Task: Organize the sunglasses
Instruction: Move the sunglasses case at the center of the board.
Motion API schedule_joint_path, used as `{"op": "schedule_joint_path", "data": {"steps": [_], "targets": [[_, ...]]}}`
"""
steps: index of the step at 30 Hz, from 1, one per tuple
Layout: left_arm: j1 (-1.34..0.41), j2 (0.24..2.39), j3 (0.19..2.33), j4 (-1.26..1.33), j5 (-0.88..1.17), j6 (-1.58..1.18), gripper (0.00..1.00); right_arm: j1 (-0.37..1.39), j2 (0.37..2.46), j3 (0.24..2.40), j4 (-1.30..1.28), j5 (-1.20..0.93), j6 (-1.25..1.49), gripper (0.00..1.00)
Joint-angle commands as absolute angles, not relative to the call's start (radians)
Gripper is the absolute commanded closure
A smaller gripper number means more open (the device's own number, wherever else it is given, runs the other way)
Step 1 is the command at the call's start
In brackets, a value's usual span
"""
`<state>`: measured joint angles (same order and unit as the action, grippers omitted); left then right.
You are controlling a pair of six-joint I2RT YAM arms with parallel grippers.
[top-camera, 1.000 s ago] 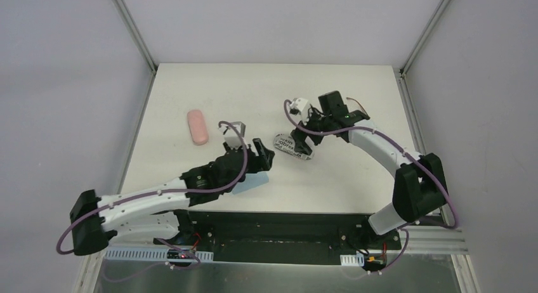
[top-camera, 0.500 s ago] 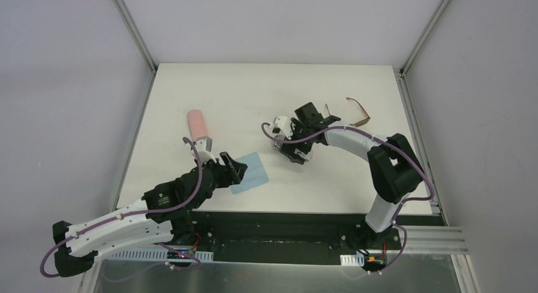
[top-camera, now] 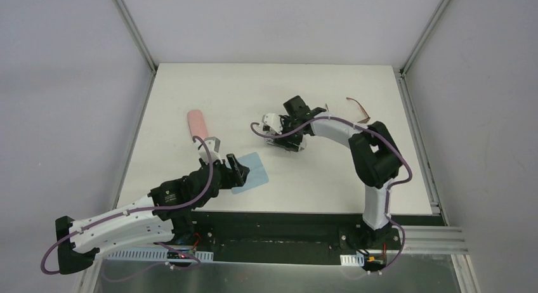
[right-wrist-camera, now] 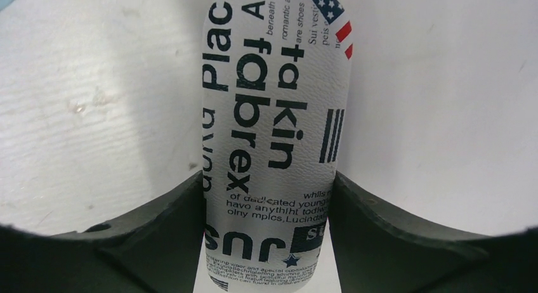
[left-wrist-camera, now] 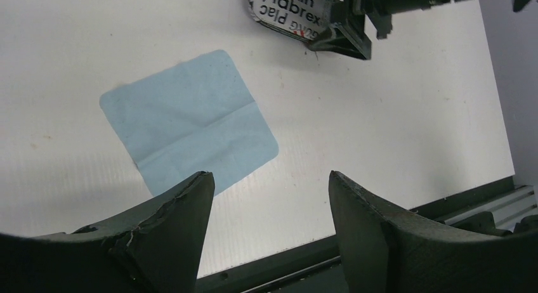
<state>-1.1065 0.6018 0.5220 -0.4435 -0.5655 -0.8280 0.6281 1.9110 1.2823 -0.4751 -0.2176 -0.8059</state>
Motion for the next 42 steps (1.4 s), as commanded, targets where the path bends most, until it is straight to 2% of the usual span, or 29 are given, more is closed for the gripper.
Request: {"op": "schedule_joint_path", "data": {"steps": [1,6,9,13,15,19,21,24,28,31,36,42], "targets": [[-1.111,0.571,0.576,-0.448,-0.532,-0.771,0.32,0.623,2.026,1.477,-0.551,-0.319,-1.025,0.36],[-1.112,0.555,0.634,-0.602,-0.611,-0.816,0.32,0.607,2.218,1.768,-0.743,-0.361,-1.146,0.37],[-1.111,0.563,0.714,-0.767,-0.783,-0.903,0.3,0.598,2.283,1.875,-0.784,-0.365,-1.168,0.28],[-1.111,0.597,0.794,-0.899,-1.002,-0.947,0.23,0.58,2.27,1.899,-0.781,-0.422,-1.131,0.15],[-1.11,0.642,0.839,-0.947,-1.105,-0.96,0.18,0.561,2.233,1.886,-0.771,-0.471,-1.082,0.01],[-1.033,0.784,0.949,-0.948,-1.204,-0.877,0.15,0.507,2.094,1.808,-0.725,-0.568,-0.942,0.01],[-0.92,0.859,0.986,-0.822,-1.112,-0.709,0.14,0.482,1.977,1.725,-0.654,-0.587,-0.842,0.01],[-0.692,0.936,0.987,-0.628,-0.838,-0.507,0.15,0.46,1.805,1.562,-0.502,-0.55,-0.683,0.01],[-0.471,1.096,1.02,-0.541,-0.642,-0.45,0.16,0.428,1.582,1.336,-0.355,-0.484,-0.46,0.01],[-0.399,1.214,1.056,-0.5,-0.598,-0.429,0.15,0.372,1.458,1.178,-0.258,-0.51,-0.268,0.01],[-0.302,1.371,1.114,-0.424,-0.503,-0.405,0.15,0.31,1.347,1.045,-0.295,-0.58,-0.274,0.01],[-0.215,1.565,1.222,-0.423,-0.425,-0.373,0.15,0.277,1.299,1.014,-0.399,-0.604,-0.231,0.07]]}}
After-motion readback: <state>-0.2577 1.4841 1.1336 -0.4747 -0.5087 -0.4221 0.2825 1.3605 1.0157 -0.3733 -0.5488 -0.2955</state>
